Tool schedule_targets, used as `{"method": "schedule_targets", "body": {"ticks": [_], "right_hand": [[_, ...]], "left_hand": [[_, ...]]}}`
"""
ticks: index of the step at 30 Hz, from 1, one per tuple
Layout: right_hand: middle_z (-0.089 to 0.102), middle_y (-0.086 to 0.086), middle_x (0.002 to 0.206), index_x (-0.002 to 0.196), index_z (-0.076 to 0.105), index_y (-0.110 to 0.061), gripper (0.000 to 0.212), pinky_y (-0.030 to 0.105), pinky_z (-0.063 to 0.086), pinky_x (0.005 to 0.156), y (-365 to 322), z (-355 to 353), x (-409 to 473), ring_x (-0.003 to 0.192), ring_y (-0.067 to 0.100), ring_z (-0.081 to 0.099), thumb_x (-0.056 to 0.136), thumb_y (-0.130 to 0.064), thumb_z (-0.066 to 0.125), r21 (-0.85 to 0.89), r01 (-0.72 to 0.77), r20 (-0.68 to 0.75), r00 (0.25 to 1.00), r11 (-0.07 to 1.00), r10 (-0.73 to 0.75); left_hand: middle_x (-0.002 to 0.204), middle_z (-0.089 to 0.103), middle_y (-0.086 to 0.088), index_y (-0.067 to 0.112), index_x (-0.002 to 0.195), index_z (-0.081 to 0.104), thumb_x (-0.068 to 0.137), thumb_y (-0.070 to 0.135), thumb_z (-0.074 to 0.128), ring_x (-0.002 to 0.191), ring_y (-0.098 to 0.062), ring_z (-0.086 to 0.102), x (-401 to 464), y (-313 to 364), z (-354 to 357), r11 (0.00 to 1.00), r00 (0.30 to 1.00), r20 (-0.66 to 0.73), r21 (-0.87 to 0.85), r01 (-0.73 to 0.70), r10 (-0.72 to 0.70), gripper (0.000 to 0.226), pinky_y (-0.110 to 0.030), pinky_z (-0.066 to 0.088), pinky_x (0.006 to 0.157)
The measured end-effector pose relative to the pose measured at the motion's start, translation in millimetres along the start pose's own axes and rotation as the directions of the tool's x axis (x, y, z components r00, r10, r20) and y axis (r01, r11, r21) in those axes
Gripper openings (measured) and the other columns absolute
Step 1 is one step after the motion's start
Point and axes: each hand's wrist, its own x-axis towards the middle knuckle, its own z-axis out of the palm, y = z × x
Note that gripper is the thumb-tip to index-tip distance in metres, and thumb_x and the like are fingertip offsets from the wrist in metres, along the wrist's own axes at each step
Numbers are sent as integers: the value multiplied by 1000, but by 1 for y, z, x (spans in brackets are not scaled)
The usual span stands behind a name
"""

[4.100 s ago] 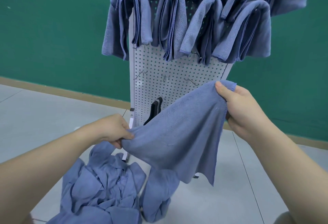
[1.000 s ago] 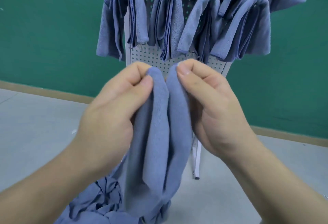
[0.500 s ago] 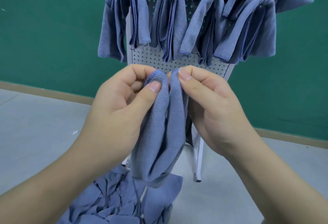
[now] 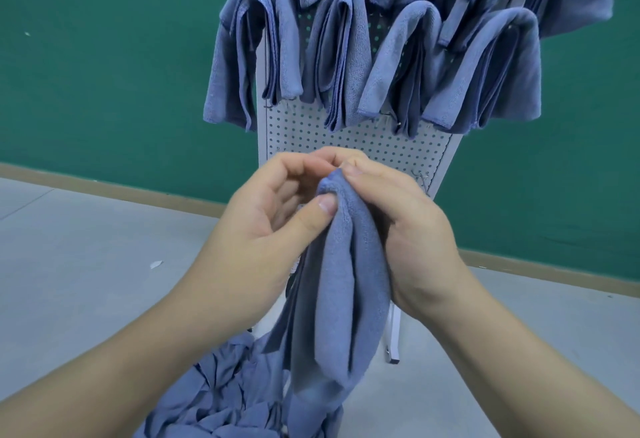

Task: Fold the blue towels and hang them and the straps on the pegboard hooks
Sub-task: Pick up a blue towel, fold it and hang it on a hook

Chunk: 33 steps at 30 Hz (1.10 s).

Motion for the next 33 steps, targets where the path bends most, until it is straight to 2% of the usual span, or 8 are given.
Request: {"method": "schedule_targets", "body": {"ticks": [4, 7, 10, 17, 22, 25, 29, 33], "right_hand": [[61, 17, 106, 109, 65, 4, 39, 34, 47, 86, 4, 2, 0, 96, 23, 58, 90, -26, 49, -36, -67, -11, 998, 997, 67], [66, 7, 84, 95, 64, -8, 25, 27, 49, 71, 7, 3, -2, 79, 17, 59, 88, -28, 51, -66, -106, -41, 994, 992, 104], [66, 1, 86, 90, 64, -16, 19, 33, 47, 81, 8, 1, -2, 83, 15, 58, 86, -33, 58, -188, -139, -119, 986, 972, 118], [69, -9, 83, 92, 70, -14, 9, 17, 48, 71, 5, 0, -12, 73, 5, 60, 95, -22, 74, -360, -9, -162, 985, 933, -53], [77, 8, 96, 102, 75, -13, 15, 46, 56, 85, 17, 6, -19, 89, 22, 71, 96, -26, 70, -423, 39, -72, 995, 905, -76], [68, 18, 80, 90, 71, -4, 22, 49, 51, 71, 17, 3, -18, 73, 21, 59, 102, -21, 62, -455, 67, -24, 996, 888, -87], [38, 8, 63, 71, 55, -4, 36, 35, 32, 58, 20, -4, -19, 62, 13, 35, 104, -15, 59, -578, 98, 27, 995, 810, -101], [71, 17, 83, 90, 77, -8, 20, 41, 51, 71, 18, -9, -20, 74, 12, 58, 103, -11, 61, -530, 67, -62, 991, 845, -117]], "left_hand": [[87, 74, 5, 4, 99, 56, 90, 11, 69, 83, -5, 68, 1, -1, -1, 998, 998, -30, -39, 56, -57, 17, -17, 54, 80], [81, 72, 3, 2, 95, 58, 86, 12, 74, 78, -6, 66, 2, -4, -6, 994, 994, -34, -26, 104, -104, 22, -16, 55, 76], [81, 68, 1, 9, 92, 61, 85, 18, 68, 79, -7, 62, 2, -5, -10, 994, 996, -41, 71, 86, -83, 14, -16, 53, 76], [84, 66, 7, 19, 91, 60, 87, 25, 66, 80, -6, 59, 5, -4, -17, 984, 987, -156, 178, -4, 32, 10, -16, 49, 78], [78, 66, 14, 15, 90, 62, 87, 26, 78, 72, -2, 59, 4, -8, -12, 987, 974, -224, 161, 15, 21, 19, -13, 48, 69], [84, 71, 9, 15, 101, 64, 89, 34, 76, 81, -3, 65, 6, -9, -12, 982, 977, -208, 168, 89, -53, 26, -14, 50, 76], [91, 72, -17, 12, 96, 74, 99, 50, 59, 84, -9, 62, 9, -10, -20, 916, 983, -13, 361, 175, -182, 41, -39, 52, 84], [99, 75, -14, 22, 105, 78, 97, 52, 54, 92, -29, 69, 6, -15, -24, 884, 986, 59, 454, 112, -155, 40, -56, 53, 90]]}}
